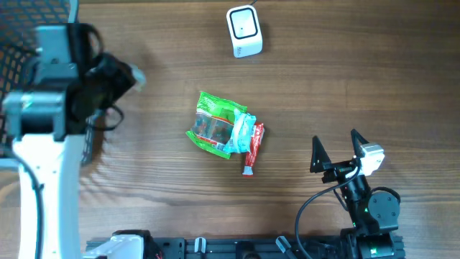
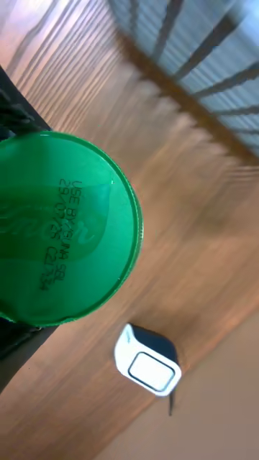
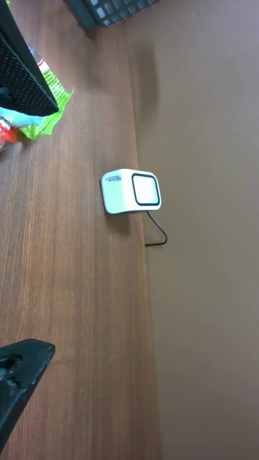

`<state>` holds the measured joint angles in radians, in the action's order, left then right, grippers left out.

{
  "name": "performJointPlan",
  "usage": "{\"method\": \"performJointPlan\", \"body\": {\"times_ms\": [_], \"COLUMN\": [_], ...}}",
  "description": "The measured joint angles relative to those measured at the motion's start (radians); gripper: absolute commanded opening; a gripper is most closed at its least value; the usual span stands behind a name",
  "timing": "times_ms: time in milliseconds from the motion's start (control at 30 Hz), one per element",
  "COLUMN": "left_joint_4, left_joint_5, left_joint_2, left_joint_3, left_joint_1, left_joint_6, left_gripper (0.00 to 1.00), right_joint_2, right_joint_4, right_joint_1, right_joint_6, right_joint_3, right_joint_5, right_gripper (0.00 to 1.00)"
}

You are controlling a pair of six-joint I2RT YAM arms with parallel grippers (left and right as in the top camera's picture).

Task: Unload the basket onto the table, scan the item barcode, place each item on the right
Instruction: 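Set the green-lidded jar down left of the packets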

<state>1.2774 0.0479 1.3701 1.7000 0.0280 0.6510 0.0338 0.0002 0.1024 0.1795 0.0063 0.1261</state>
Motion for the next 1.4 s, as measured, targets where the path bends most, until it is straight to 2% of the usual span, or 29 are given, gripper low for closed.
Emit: {"method": "performJointPlan", "body": {"times_ms": [167,400,500,633,700,967,1133,1233,1367,1400], "left_joint_4": [-0.043,-0.203,-0.248,-0.263,-0.277,-0.333,-0.372,-0.391,-0.399,-0.399], "left_joint_5": [0.097,0.262,0.287,0.304,0.307,0.305,0.302,0.299,0.295,0.294], "left_joint_2": [0.067,0.151,0.202,0.278,0.307,0.386,0.387,0.389,0.391,0.391], "left_joint_3": [-0.116,-0.370,-0.442,-0.471,-0.471,-0.471,-0.471,-0.471,-0.471,-0.471], "left_joint_1": [0.120,0.276,0.302,0.306,0.306,0.306,0.306,0.304,0.285,0.275], "left_joint_6": [0.219,0.594,0.740,0.978,1.048,1.220,1.319,1.346,1.357,1.357], "left_gripper": [0.51,0.48,0.46,0.48,0.48,0.48,0.55,0.56,0.66,0.73], "right_joint_2": [0.000,0.000,0.000,0.000,0.000,0.000,0.000,0.000,0.000,0.000], "right_joint_4": [0.000,0.000,0.000,0.000,0.000,0.000,0.000,0.000,0.000,0.000], "right_joint_1": [0.000,0.000,0.000,0.000,0.000,0.000,0.000,0.000,0.000,0.000], "right_joint_6": [0.000,0.000,0.000,0.000,0.000,0.000,0.000,0.000,0.000,0.000], "right_joint_3": [0.000,0.000,0.000,0.000,0.000,0.000,0.000,0.000,0.000,0.000], "right_joint_5": [0.000,0.000,0.000,0.000,0.000,0.000,0.000,0.000,0.000,0.000], "right_gripper": [1.00,1.00,1.00,1.00,1.00,1.00,1.00,1.00,1.00,1.00]}}
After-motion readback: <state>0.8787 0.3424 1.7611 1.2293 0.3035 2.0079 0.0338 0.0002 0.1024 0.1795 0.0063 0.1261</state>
